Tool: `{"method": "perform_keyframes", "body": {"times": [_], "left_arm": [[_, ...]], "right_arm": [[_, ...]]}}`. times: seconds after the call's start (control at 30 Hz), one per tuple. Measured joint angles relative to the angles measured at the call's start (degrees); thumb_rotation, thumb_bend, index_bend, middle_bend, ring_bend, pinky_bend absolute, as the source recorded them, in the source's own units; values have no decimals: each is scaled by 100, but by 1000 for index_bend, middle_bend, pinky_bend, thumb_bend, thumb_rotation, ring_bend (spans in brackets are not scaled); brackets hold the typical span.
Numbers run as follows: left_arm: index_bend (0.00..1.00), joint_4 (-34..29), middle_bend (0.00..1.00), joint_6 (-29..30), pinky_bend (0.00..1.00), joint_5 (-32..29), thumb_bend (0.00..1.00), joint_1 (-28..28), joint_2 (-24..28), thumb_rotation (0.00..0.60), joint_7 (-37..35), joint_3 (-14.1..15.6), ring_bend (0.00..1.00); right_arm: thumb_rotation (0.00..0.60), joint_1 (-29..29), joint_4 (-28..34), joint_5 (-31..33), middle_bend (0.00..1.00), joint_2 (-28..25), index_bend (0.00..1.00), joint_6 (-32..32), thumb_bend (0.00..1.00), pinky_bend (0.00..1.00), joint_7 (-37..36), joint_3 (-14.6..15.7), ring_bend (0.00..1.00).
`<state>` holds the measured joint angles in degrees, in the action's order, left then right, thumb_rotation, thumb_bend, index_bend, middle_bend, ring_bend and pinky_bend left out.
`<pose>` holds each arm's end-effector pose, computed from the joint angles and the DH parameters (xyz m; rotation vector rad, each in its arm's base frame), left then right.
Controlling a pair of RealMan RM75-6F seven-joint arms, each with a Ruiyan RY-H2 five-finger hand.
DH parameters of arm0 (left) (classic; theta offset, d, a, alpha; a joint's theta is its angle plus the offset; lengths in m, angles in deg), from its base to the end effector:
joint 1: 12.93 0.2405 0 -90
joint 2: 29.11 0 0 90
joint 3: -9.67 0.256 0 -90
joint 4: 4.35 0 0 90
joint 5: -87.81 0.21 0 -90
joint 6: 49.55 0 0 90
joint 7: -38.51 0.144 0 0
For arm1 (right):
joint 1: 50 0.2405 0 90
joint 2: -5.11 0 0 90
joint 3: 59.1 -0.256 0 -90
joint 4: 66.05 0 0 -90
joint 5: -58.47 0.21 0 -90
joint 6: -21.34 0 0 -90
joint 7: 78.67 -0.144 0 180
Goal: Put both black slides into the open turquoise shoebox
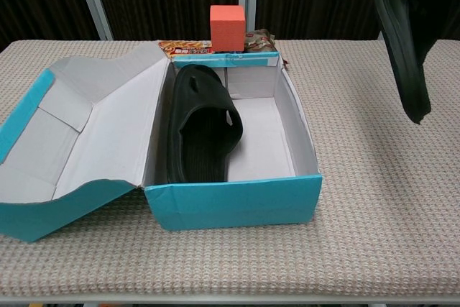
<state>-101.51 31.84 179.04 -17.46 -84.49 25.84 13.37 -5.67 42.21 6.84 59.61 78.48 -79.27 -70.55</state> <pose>-0.3086 0.1521 0.1719 -1.4770 -1.1376 -0.9229 -0.1450 -0.3541 0.1564 1.5651 -1.1922 1.0864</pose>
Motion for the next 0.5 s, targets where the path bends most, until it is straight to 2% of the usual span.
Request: {"method": "perform_keyframes", "body": {"times": [0.1, 0.2, 0.4, 0.5], "left_arm": [[73, -4, 17, 32, 0, -15, 20, 15, 13, 600, 10, -10, 0], [73, 14, 17, 63, 0, -39, 20, 30, 20, 600, -7, -23, 0], [73, 68, 17, 64, 0, -69, 20, 31, -12, 600, -43, -44, 0], [73, 78, 16, 56, 0, -68, 20, 20, -21, 600, -40, -51, 0]], "right_arm": [[600, -202, -123, -677, 484, 184, 559, 76, 272, 567, -786, -165, 375], [600, -320, -336, -1062, 485, 579, 561, 170, 273, 569, -1348, -302, 375], [600, -325, -841, -1356, 488, 1417, 565, 112, 272, 571, -2031, -474, 375], [600, -227, -1117, -1394, 488, 1752, 565, -78, 271, 571, -2140, -508, 375]]}}
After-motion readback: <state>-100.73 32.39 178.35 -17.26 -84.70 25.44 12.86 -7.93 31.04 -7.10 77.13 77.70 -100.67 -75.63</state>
